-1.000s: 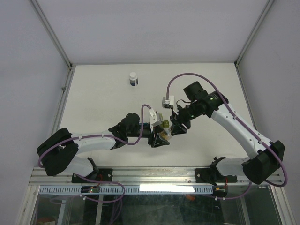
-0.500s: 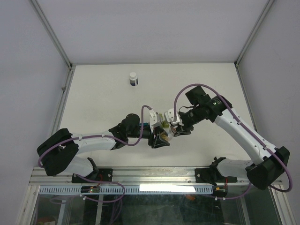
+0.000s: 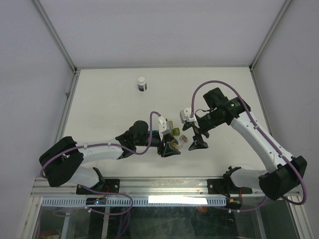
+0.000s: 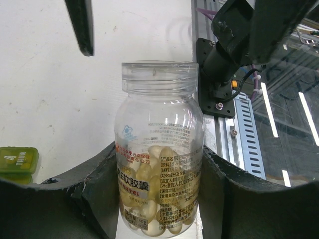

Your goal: Sort the pills into containers

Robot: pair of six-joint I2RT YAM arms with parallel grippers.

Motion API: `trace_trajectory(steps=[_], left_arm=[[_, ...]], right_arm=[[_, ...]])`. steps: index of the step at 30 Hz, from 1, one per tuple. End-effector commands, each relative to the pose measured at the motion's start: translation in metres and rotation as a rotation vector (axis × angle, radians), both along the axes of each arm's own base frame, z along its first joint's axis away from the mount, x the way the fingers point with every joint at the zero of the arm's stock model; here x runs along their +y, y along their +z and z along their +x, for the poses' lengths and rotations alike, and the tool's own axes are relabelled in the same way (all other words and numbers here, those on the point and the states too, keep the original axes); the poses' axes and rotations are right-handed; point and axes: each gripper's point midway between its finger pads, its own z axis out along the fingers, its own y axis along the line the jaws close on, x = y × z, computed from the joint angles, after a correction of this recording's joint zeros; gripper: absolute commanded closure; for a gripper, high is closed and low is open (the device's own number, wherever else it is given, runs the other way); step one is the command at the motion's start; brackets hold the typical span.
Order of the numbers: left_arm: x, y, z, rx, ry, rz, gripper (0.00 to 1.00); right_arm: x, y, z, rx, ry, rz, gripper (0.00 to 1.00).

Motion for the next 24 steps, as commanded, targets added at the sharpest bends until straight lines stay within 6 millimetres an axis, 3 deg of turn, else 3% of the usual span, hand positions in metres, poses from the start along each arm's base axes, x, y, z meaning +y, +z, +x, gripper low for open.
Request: trace_trajectory(steps=[1, 7, 19, 21, 24], left_arm=[[-0.004, 0.032, -0.001, -0.057, -0.016, -0.096, 1.00], [-0.005, 0.033, 0.001, -0.054, -0.011, -0.099, 1.00], [-0.004, 0.031, 0.001, -0.046, -0.004, -0.096, 1.00], [-0.004, 0.031, 0.001, -0.047, -0.002, -0.097, 1.00], [-0.004, 0.032, 0.001, -0.048, -0.002, -0.097, 1.00]], right_arm=[[0.007, 0.014, -0.012, 0.189, -0.140, 0.033, 0.04], [0.010, 0.005, -0.002, 0.259, -0.251, -0.010, 0.19], [0.018, -0.002, 0.003, 0.268, -0.264, -0.050, 0.37], [0.018, -0.002, 0.003, 0.263, -0.264, -0.055, 0.43], [0.018, 0.001, 0.002, 0.240, -0.242, -0.045, 0.62]])
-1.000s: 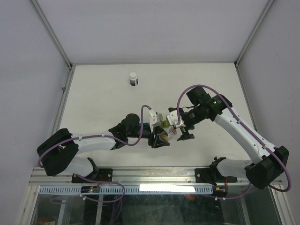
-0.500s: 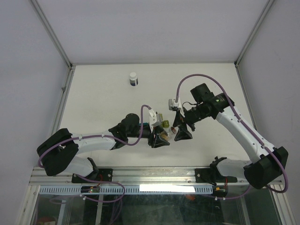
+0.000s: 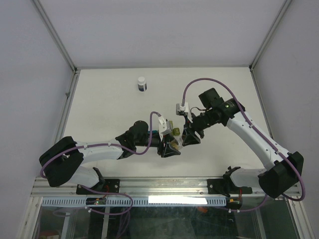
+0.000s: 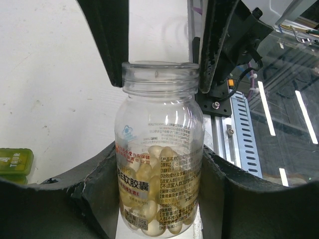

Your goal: Sort the pills into containers

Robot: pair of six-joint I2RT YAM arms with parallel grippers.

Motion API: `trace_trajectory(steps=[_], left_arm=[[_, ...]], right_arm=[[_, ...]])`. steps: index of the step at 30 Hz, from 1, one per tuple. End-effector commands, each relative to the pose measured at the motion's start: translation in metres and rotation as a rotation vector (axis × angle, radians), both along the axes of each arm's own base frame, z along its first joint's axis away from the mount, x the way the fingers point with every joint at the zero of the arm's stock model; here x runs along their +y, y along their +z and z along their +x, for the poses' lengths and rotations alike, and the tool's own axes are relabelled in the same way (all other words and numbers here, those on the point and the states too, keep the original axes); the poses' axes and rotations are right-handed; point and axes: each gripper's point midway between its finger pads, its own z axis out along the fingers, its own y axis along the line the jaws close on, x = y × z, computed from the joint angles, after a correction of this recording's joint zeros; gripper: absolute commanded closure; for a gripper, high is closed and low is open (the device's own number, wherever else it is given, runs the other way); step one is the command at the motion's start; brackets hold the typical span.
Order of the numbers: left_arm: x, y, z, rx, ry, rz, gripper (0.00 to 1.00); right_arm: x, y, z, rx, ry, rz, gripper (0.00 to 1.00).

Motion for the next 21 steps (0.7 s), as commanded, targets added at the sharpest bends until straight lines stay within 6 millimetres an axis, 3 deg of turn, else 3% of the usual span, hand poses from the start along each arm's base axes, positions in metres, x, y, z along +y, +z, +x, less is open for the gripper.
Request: trace_trajectory(steps=[1, 5, 8, 10, 14, 17, 21], left_arm=[[-0.005, 0.031, 0.003, -0.052, 0.004, -0.094, 1.00], [-0.005, 0.031, 0.001, -0.050, -0.006, -0.094, 1.00], [-0.005, 0.030, 0.000, -0.051, -0.016, -0.091, 1.00], [-0.005, 0.031, -0.001, -0.049, -0.020, -0.090, 1.00], [-0.004, 0.029, -0.003, -0.047, -0.031, -0.083, 1.00], [-0.003, 0.026, -0.004, -0.041, -0.032, -0.072, 1.00], [-0.001, 0.025, -0.004, -0.046, -0.023, -0.071, 1.00]], right_arm=[[0.005, 0.014, 0.001, -0.045, 0.028, 0.040, 0.67], [0.005, 0.020, -0.003, -0.155, 0.157, 0.088, 0.82], [0.002, 0.022, -0.009, -0.319, 0.344, 0.157, 1.00], [-0.001, 0.019, -0.013, -0.467, 0.497, 0.196, 1.00], [-0.004, 0.013, -0.001, -0.695, 0.700, 0.198, 1.00], [0.000, 0.015, 0.011, -0.749, 0.735, 0.193, 1.00], [0.000, 0.018, 0.010, -0.776, 0.769, 0.215, 1.00]])
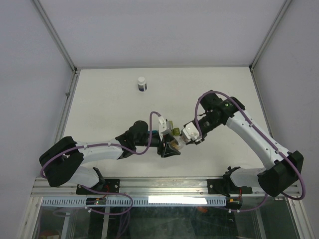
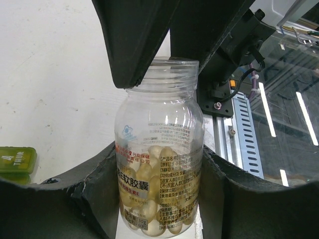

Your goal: Sort the pills into containers

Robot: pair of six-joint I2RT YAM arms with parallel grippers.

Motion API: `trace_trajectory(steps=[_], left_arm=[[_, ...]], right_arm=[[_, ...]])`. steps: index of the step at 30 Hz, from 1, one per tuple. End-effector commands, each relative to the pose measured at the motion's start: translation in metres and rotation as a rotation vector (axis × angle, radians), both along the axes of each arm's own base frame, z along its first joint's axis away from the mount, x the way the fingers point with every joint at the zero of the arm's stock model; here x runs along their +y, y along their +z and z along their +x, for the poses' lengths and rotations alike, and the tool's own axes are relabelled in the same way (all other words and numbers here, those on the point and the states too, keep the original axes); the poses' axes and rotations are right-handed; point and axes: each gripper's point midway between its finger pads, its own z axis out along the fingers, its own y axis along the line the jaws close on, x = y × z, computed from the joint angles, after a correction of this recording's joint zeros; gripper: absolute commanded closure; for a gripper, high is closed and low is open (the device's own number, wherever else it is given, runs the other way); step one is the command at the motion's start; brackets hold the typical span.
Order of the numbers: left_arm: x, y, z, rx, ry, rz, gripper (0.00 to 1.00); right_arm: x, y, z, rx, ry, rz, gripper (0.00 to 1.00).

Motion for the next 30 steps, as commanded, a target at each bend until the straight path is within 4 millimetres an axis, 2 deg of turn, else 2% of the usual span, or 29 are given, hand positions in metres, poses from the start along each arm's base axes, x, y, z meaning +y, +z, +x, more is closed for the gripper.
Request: trace_trajectory(steps=[1, 8, 11, 14, 16, 17, 19, 23, 26, 27, 30], left_arm=[[0.000, 0.025, -0.003, -0.052, -0.019, -0.072, 1.00], [0.000, 0.024, -0.003, -0.060, -0.026, -0.068, 1.00], [-0.001, 0.027, -0.003, -0.060, -0.028, -0.071, 1.00], [-0.003, 0.030, -0.002, -0.059, -0.029, -0.079, 1.00], [-0.003, 0.031, -0.002, -0.056, -0.032, -0.082, 1.00], [-0.004, 0.032, -0.003, -0.054, -0.034, -0.083, 1.00], [-0.004, 0.032, -0.003, -0.052, -0.034, -0.083, 1.00], [-0.004, 0.033, -0.002, -0.052, -0.031, -0.083, 1.00], [-0.004, 0.033, -0.001, -0.053, -0.021, -0.082, 1.00], [-0.003, 0.034, 0.000, -0.055, -0.018, -0.085, 1.00], [-0.002, 0.037, 0.001, -0.059, -0.003, -0.089, 1.00]], right_arm=[[0.001, 0.017, 0.006, -0.152, 0.111, 0.054, 1.00], [-0.001, 0.026, 0.003, -0.137, 0.101, 0.118, 0.98], [0.000, 0.021, -0.001, -0.103, 0.102, 0.130, 0.89], [0.000, 0.012, -0.004, -0.075, 0.097, 0.127, 0.68], [-0.001, 0.008, -0.006, -0.064, 0.083, 0.123, 0.49], [-0.001, 0.008, -0.006, -0.058, 0.074, 0.121, 0.38], [-0.003, 0.009, -0.005, -0.044, 0.043, 0.109, 0.03], [-0.006, 0.018, -0.002, -0.021, -0.034, 0.093, 0.01], [-0.008, 0.029, -0.004, 0.060, -0.139, 0.087, 0.01], [-0.007, 0.034, -0.002, 0.112, -0.206, 0.085, 0.00], [0.004, 0.054, 0.010, 0.459, -0.577, 0.062, 0.01]])
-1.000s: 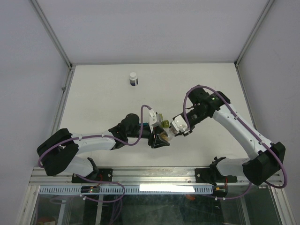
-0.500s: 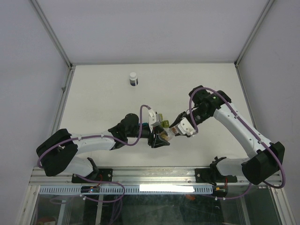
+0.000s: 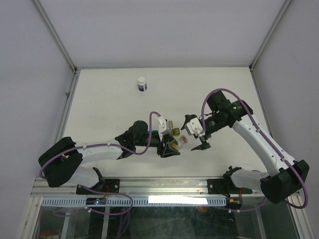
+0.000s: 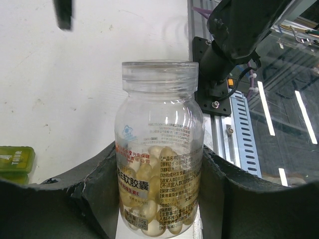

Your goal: Sort the pills into containers

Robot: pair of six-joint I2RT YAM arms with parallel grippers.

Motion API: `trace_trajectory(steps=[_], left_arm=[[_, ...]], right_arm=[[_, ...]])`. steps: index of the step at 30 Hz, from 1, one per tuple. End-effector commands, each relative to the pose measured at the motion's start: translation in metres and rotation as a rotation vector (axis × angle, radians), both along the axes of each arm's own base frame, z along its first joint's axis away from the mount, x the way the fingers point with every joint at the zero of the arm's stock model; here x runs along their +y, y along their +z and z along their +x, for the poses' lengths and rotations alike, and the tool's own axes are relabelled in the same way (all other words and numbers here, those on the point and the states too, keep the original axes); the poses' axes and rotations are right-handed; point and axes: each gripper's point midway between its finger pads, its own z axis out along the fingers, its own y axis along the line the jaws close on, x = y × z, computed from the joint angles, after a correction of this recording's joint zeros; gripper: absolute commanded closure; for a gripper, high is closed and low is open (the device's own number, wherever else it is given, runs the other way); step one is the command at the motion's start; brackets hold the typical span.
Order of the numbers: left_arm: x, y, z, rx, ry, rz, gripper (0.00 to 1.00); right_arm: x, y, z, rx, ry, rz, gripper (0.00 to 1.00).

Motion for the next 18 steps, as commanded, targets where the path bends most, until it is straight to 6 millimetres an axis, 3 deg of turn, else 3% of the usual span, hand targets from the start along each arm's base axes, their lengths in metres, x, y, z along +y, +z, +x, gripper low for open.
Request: trace_trajectory(steps=[1, 4, 9, 13, 18], left_arm=[[-0.002, 0.036, 0.002, -0.060, 0.005, -0.091, 1.00], [-0.002, 0.038, 0.004, -0.071, 0.013, -0.097, 1.00], [-0.003, 0.040, 0.007, -0.077, 0.028, -0.103, 1.00], [-0.001, 0.041, 0.007, -0.070, 0.037, -0.107, 1.00], [0.000, 0.039, 0.008, -0.067, 0.045, -0.102, 1.00]], right_arm=[[0.017, 0.044, 0.013, 0.412, -0.436, 0.021, 0.01], [0.015, 0.047, -0.005, 0.569, -0.408, -0.061, 0.01], [0.017, 0.028, 0.013, 0.575, -0.553, -0.115, 0.03], [0.022, 0.014, 0.011, 0.549, -0.566, -0.155, 0.08], [0.025, 0.003, 0.017, 0.522, -0.599, -0.197, 0.20]])
